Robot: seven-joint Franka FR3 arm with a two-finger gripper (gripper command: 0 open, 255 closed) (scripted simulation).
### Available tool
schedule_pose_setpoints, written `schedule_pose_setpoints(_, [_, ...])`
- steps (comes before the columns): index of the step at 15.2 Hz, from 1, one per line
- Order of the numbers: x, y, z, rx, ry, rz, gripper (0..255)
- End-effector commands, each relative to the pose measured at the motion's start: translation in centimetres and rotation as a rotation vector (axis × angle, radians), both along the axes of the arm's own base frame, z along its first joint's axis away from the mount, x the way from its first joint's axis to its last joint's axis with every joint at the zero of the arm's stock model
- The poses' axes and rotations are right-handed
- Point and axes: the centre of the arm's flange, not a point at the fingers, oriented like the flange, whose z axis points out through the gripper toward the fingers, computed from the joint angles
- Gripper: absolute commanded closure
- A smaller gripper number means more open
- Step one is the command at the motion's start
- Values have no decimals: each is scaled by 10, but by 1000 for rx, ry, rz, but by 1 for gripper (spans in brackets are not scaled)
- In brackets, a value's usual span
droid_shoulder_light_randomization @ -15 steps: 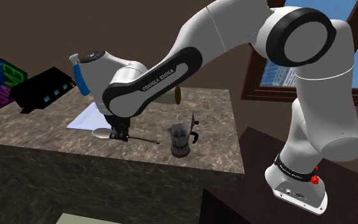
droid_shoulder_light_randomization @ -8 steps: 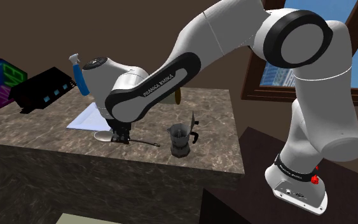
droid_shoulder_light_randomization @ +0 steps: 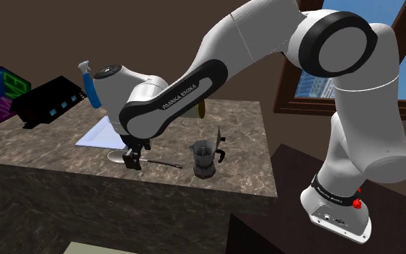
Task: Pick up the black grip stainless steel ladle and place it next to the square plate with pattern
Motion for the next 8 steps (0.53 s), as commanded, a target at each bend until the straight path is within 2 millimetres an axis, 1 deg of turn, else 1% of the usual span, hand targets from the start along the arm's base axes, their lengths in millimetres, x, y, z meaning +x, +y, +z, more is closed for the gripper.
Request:
schedule_pose_setpoints(1, [0, 0, 0, 0, 0, 0, 0])
schedule_pose_setpoints(4, [-3, 3, 39, 0, 0, 0, 0])
schedule_pose_setpoints(5, [-4, 4, 50, 0, 0, 0, 0])
schedule_pose_setpoints(8, [-4, 4, 50, 0, 0, 0, 0])
